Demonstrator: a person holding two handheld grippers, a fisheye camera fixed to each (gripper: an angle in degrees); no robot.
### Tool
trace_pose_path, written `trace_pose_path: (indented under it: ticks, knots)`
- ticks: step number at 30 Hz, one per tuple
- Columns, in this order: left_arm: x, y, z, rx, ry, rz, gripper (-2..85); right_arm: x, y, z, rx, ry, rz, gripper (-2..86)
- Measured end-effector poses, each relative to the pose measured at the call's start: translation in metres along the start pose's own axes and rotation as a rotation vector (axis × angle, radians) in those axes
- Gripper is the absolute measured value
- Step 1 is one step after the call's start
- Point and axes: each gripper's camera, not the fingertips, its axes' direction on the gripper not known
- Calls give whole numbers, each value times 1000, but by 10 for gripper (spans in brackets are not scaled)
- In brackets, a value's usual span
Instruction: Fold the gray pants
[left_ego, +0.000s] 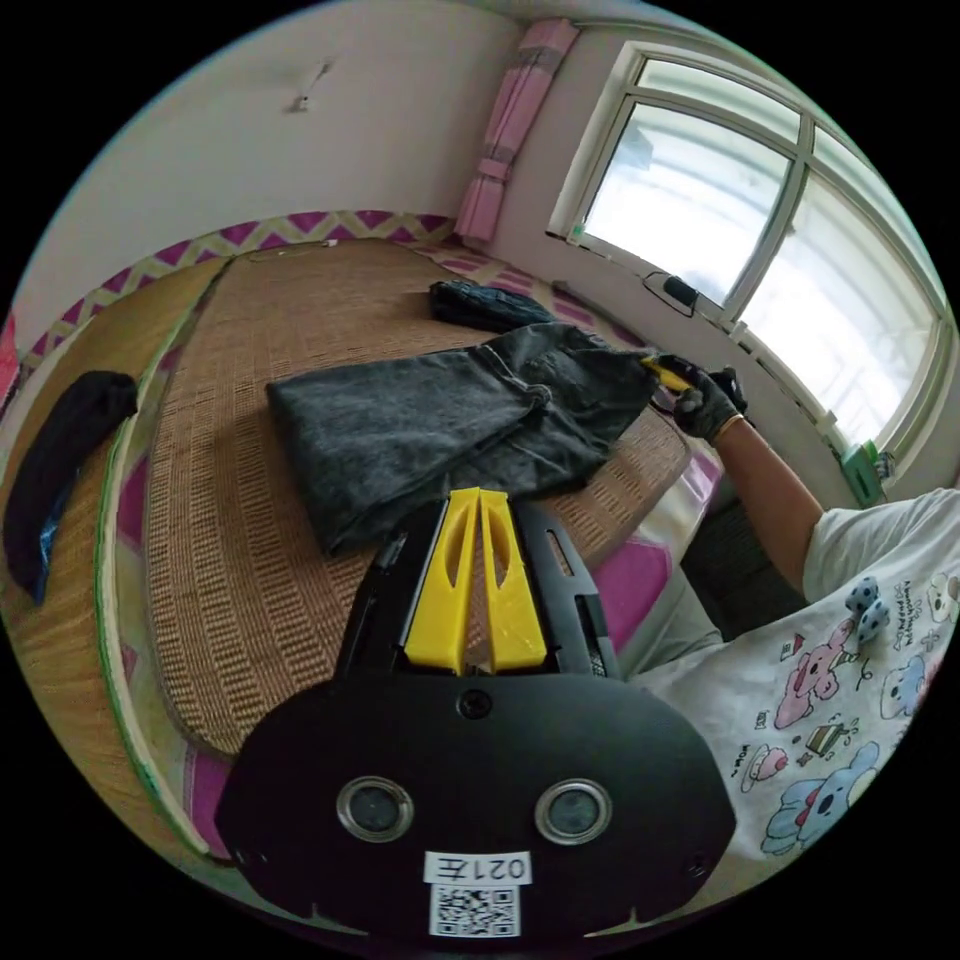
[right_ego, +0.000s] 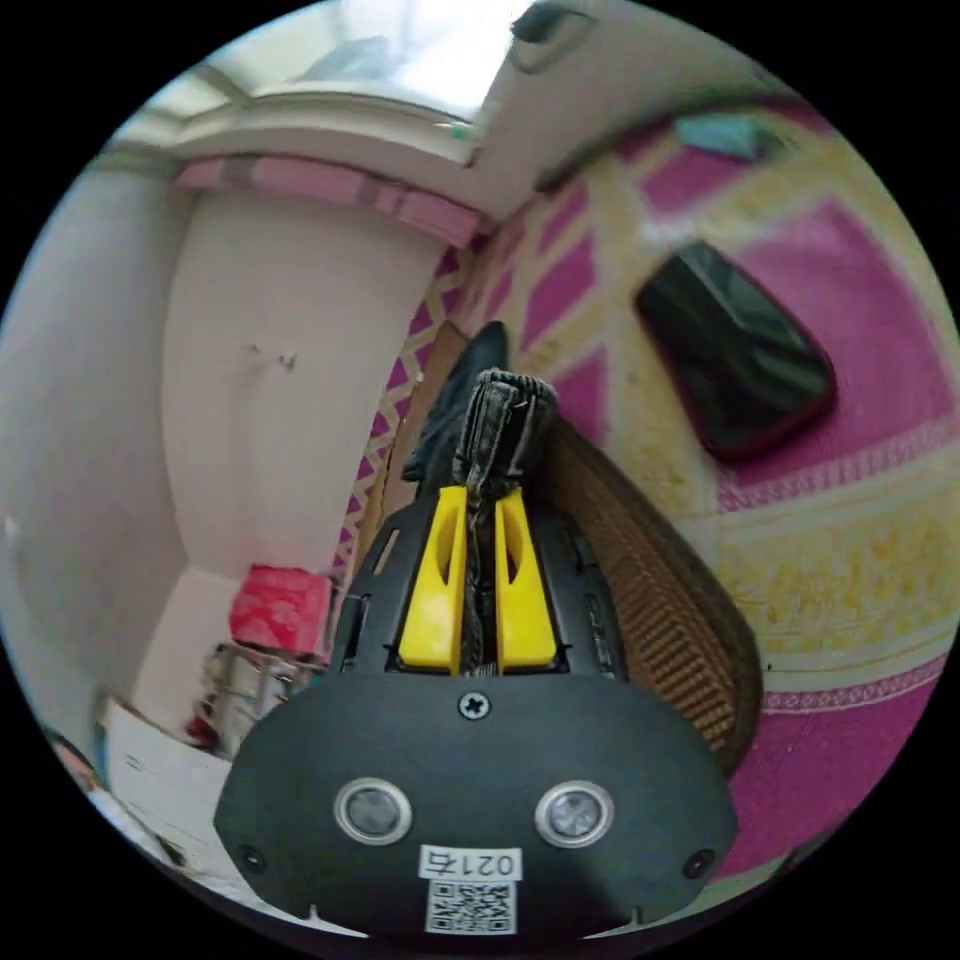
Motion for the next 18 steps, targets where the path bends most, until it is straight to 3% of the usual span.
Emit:
trace_pose_path:
  ticks: [5, 10, 15, 16, 18]
  knots:
    - [-38, 25, -40, 0, -39, -26, -10, -204, 118, 64, -31, 195, -553, 50]
    - [-71, 40, -75, 42, -27, -82, -10, -339, 365, 195, -87, 316, -1145, 49]
    - [-102, 52, -105, 53, -43, -144, -10, -310, 598, 344, -237, 458, -1558, 48]
    - [-110, 55, -112, 51, -43, -159, -10, -286, 641, 378, -321, 498, -1611, 48]
    - [-119, 58, -121, 38, -52, -166, -10, -267, 678, 392, -297, 501, -1613, 47]
